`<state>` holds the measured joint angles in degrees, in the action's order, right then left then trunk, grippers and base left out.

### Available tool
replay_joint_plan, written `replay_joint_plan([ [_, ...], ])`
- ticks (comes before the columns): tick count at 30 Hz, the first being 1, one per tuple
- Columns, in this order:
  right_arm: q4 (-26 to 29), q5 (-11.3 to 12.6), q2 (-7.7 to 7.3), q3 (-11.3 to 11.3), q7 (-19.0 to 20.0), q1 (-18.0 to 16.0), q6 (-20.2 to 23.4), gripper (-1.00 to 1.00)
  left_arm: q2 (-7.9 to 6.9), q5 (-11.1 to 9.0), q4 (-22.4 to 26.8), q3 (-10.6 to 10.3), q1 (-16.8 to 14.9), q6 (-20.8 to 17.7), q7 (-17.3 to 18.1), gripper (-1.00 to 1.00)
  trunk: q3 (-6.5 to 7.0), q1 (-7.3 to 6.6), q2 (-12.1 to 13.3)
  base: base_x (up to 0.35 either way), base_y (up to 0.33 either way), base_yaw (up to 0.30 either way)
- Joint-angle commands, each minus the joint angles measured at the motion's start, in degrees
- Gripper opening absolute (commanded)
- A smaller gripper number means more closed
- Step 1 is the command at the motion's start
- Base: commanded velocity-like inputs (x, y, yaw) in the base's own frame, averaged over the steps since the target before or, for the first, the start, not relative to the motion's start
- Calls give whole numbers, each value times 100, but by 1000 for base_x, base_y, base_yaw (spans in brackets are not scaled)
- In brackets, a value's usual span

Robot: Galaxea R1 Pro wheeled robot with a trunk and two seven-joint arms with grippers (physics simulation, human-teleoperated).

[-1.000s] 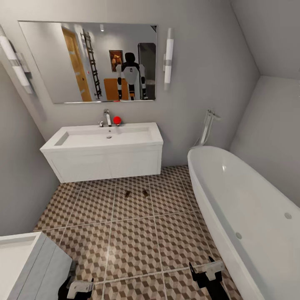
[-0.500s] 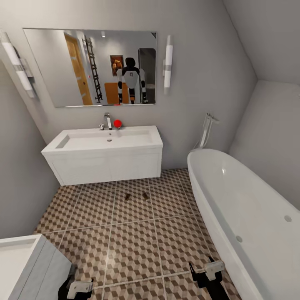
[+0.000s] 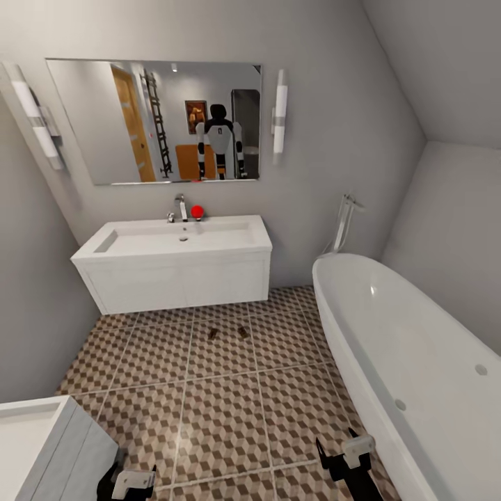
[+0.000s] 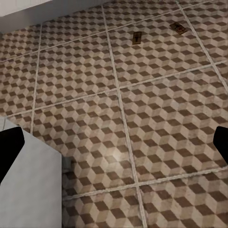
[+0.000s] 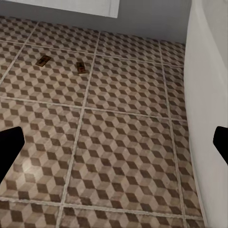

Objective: Take the four mousetraps from the cabinet in the bathroom and place them on the bathroom floor. Make sure all four end up on the same floor surface, and ensure that at least two of them are either under or directly next to the same bathroom sink.

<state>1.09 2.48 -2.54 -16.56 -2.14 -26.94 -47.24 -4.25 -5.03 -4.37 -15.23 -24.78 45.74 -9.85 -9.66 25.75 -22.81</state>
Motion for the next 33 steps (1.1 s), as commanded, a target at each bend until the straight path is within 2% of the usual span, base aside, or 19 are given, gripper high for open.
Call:
replay_joint_plan([
  [1,-3,25,-1,-49,-23,-5,-14,100,3,-50,-20,-50,-10,31,1,100,-2,4,-11,0,0,0],
  [33,-3,25,-1,-49,-21,-5,-14,100,28,-50,-20,-50,-10,31,1,100,295,4,-11,0,0,0],
])
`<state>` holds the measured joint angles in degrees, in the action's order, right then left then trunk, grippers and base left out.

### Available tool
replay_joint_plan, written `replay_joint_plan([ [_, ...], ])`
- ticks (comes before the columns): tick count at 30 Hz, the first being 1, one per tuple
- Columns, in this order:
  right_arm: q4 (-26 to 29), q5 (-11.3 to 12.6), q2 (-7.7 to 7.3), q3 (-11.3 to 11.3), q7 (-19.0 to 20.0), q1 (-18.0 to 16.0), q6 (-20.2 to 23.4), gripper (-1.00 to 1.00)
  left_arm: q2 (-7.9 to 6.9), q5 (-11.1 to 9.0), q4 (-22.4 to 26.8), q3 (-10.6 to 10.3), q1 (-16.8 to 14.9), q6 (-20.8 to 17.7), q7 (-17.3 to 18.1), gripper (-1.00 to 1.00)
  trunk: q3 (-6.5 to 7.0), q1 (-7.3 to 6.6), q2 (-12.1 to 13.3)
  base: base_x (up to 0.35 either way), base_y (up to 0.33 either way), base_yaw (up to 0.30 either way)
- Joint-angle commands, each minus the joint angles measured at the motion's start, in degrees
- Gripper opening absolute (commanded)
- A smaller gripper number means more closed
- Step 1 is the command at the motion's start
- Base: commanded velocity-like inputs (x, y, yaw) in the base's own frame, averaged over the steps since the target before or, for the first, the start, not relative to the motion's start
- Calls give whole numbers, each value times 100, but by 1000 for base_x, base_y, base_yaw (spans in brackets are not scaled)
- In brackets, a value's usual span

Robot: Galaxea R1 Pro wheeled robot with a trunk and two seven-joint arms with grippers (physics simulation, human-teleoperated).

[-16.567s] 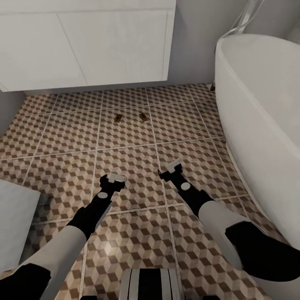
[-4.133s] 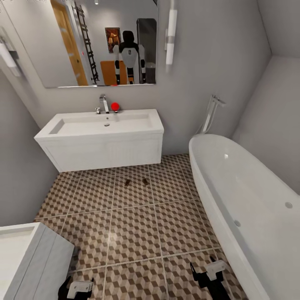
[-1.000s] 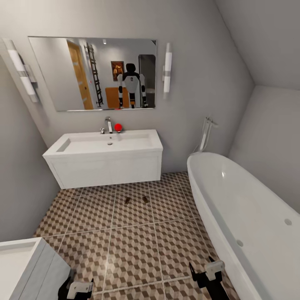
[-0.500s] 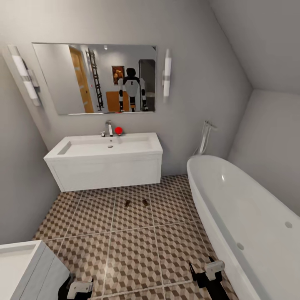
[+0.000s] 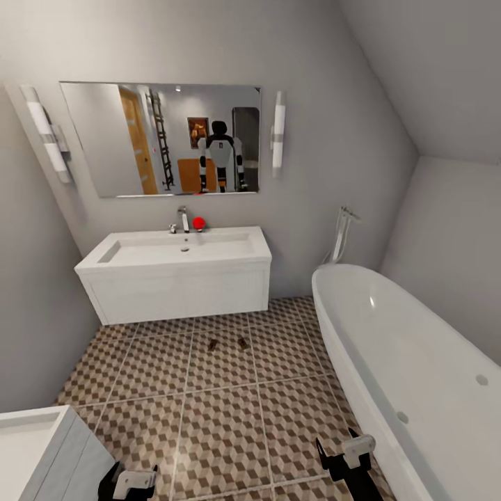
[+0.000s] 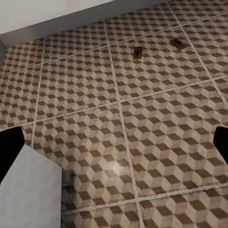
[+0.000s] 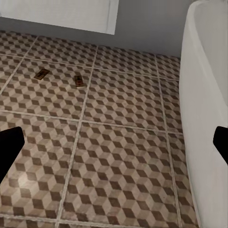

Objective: Take the four mousetraps from the cabinet in the bathroom and place them on the bathroom floor. Make sure all four end up on the same floor surface, and ensure that at least two of them are either under or directly next to the same bathroom sink.

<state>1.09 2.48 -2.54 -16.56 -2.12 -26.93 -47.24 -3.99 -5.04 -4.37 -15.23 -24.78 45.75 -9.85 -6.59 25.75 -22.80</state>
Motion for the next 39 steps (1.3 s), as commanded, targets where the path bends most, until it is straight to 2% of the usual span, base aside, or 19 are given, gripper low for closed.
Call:
replay_joint_plan([
  [1,-3,25,1,-49,-21,-5,-14,100,3,-50,-20,-50,-10,31,1,100,-3,4,-12,0,0,0],
  [30,-3,25,1,-49,-25,-5,-14,100,15,-46,-20,-52,-1,37,25,100,249,4,-12,0,0,0],
  [39,-3,25,0,-49,-25,-5,-14,100,162,-47,-19,-50,-1,26,19,100,259,4,-12,0,0,0],
])
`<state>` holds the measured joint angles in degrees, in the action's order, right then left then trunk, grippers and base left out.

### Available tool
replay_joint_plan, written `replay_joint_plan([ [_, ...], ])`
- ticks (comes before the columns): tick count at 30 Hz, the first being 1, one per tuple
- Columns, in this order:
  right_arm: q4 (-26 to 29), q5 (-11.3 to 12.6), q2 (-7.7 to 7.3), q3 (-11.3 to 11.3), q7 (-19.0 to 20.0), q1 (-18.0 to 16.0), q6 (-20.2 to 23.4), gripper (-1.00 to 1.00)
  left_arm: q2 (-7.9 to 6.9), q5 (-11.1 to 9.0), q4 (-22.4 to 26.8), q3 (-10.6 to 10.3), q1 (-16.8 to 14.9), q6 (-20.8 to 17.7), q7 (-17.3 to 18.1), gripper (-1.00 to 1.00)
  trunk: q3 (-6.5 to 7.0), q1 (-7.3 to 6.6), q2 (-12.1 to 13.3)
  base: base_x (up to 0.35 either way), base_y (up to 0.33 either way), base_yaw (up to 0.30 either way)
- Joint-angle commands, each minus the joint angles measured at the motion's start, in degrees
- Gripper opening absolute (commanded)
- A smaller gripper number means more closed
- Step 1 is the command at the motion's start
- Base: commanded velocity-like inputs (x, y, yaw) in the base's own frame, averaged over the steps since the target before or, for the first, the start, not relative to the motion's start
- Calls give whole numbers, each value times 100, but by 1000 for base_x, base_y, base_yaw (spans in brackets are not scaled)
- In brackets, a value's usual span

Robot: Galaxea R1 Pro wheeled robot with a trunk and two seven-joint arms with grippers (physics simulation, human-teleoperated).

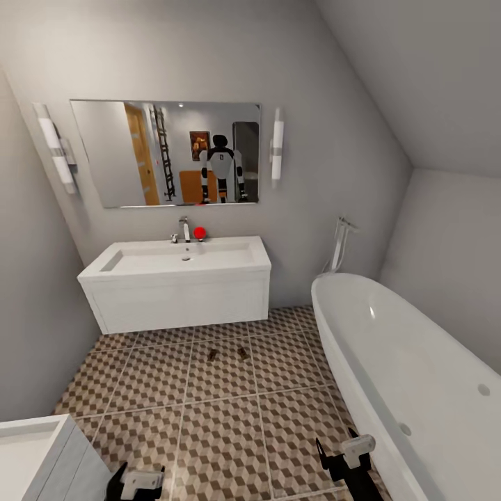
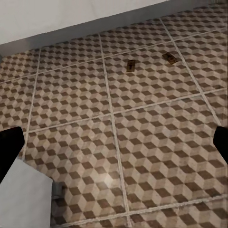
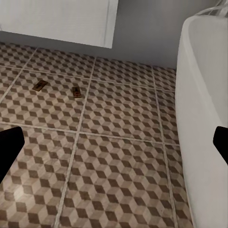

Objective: Take the four mousetraps from the cabinet in the bathroom and place them on the bathroom floor. Make sure all four end up on the same floor surface, and ensure that at least two of them are either under or directly next to the same bathroom sink.

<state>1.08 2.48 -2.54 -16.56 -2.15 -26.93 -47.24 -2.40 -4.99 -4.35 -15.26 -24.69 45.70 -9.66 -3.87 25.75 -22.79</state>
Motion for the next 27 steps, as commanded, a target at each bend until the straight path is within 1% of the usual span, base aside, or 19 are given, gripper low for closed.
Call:
replay_joint_plan([
  [1,-3,25,-1,-49,-24,-5,-13,100,15,-52,-19,-48,-10,16,-7,100,-13,4,-13,0,0,0],
  [2,-3,25,-1,-49,-34,-5,-13,100,61,-53,-15,-48,-10,-226,-20,100,-13,4,-13,0,0,0],
  [3,-3,26,-1,-49,-39,-5,-13,100,70,-53,-15,-48,-10,-323,-21,100,-13,4,-13,0,0,0],
  [4,-3,26,2,-49,-46,-5,-10,100,84,-57,-11,-46,-10,-534,-23,100,-13,4,-13,0,0,0],
  [7,-3,30,5,-49,-53,-5,-6,100,96,-85,-4,-43,-10,-835,-25,100,-12,4,-13,0,0,0],
  [8,-1,32,7,-47,-61,-5,84,100,107,-197,0,-40,-10,-1068,-26,100,-12,4,-13,0,0,0],
  [9,0,32,9,-46,-62,-5,141,100,109,-239,-1,-40,-10,-1102,-27,100,-12,4,-13,0,0,0],
  [12,18,39,16,-40,-107,-5,698,100,132,-569,-3,-39,-10,-1208,-27,100,-12,4,-13,0,0,0],
  [14,23,43,20,-37,-151,-5,878,100,136,-679,-3,-39,-10,-1229,-27,100,-12,4,-13,0,0,0],
  [15,26,46,22,-35,-199,-5,1016,100,137,-776,-4,-39,-10,-1262,-29,100,-12,4,-13,0,0,0],
  [20,30,49,24,-25,-310,-5,1187,100,130,-986,0,-39,-10,-1457,-29,100,-12,4,-13,0,0,0],
  [22,31,52,25,-13,-363,-5,1227,100,125,-1103,6,-39,-10,-1653,-28,100,-12,4,-13,0,0,0],
  [27,32,112,25,26,-410,-5,1259,100,120,-1274,11,-39,-10,-1938,-26,100,-12,4,-13,0,0,0],
])
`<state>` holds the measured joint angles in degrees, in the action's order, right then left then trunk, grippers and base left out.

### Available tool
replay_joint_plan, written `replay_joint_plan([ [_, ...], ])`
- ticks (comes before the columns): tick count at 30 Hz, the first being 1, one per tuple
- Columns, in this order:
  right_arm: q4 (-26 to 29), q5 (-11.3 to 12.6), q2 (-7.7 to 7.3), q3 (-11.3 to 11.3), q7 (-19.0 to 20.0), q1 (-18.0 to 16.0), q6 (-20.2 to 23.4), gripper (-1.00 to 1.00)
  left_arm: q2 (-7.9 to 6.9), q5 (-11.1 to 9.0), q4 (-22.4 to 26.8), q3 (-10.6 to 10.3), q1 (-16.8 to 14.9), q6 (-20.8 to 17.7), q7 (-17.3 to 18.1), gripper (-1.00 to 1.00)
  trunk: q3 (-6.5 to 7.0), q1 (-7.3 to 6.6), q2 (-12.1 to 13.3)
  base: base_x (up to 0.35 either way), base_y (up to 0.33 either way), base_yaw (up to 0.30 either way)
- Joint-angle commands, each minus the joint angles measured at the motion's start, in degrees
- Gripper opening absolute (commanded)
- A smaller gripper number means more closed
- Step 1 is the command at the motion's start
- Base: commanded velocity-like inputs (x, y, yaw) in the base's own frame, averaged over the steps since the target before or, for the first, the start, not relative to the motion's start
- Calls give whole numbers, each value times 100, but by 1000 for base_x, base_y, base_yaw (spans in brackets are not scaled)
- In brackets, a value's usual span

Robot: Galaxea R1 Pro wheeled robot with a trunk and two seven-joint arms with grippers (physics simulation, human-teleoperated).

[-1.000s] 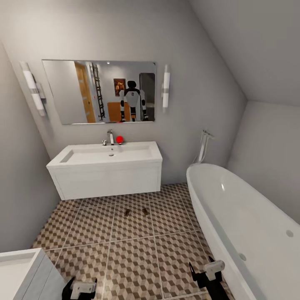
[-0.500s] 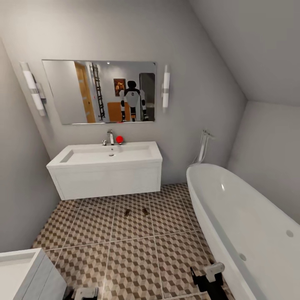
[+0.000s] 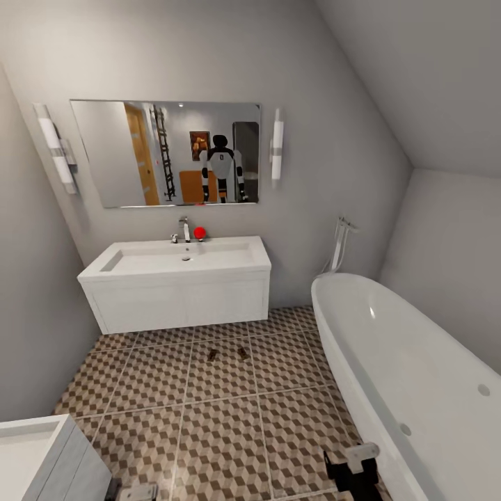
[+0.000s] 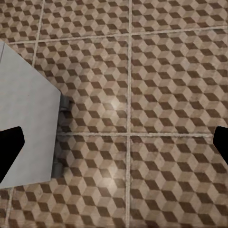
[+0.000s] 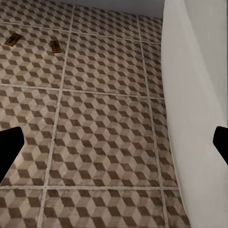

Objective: Take the four mousetraps from the cabinet in the bathroom and place them on the bathroom floor. Make sure all four end up on the same floor surface, and ensure that at least two of them are either under or directly next to the same bathroom sink.

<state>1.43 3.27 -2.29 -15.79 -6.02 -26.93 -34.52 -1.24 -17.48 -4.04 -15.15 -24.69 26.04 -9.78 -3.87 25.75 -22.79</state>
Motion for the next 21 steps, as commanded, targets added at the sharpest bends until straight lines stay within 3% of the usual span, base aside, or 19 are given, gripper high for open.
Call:
replay_joint_plan([
  [1,-3,54,0,-45,-25,-5,-11,100,3,-52,-20,-49,-10,-4,-12,100,-13,4,-13,0,0,0],
  [21,-11,164,49,-29,-14,-5,-54,100,0,-160,-26,-58,-10,-108,10,100,-13,4,-13,0,0,0],
])
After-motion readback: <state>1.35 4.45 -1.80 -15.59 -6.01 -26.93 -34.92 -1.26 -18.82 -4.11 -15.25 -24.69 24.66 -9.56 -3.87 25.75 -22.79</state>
